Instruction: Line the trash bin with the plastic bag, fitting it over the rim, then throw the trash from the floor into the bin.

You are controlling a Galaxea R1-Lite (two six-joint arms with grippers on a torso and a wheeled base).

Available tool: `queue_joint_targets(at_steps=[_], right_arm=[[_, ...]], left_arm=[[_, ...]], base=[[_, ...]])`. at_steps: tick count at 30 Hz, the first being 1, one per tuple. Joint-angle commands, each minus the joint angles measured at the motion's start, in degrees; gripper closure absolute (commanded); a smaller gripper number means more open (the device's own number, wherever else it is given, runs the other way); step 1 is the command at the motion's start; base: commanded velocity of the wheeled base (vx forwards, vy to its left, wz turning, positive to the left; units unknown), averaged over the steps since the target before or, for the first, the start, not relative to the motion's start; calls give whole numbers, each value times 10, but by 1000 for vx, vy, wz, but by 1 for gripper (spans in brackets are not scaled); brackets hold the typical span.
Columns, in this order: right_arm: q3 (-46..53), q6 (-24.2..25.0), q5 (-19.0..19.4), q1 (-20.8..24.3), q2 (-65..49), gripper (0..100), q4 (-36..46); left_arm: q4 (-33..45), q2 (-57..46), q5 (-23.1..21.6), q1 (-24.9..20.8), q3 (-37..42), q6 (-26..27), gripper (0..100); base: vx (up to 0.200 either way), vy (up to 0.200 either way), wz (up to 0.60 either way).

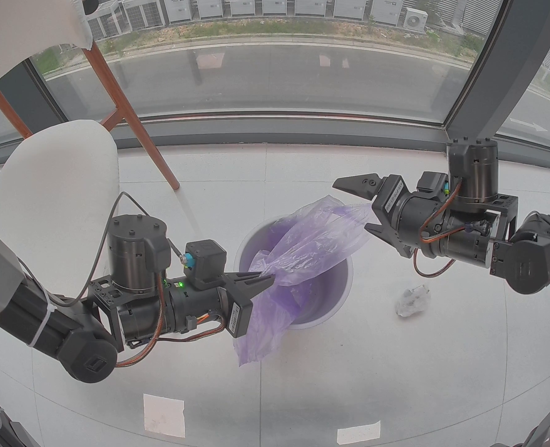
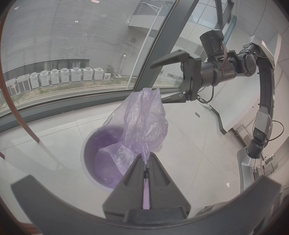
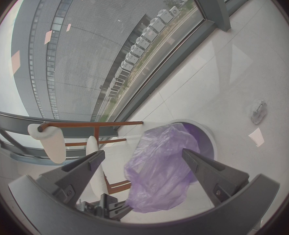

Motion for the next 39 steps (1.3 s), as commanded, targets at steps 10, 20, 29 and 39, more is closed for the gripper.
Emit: queue_joint_targets(at_steps=[10,20,29,39], right_arm=[[39,2,-15,-4,30,0,-2],[62,2,-17,-4,38,0,-4],[69,2,-34,-4,40,0,-6],[98,3,-39,0,48,0,-20]], left_arm=[[-1,5,2,4,-4,-1,100],[-2,11,17,3,-8,-1,100],[-2,13,18,17,-18,-3,100],[-2,8,20,33,-19,-3,100]], base=[[0,0,0],[0,0,0],[0,0,0],[0,0,0]])
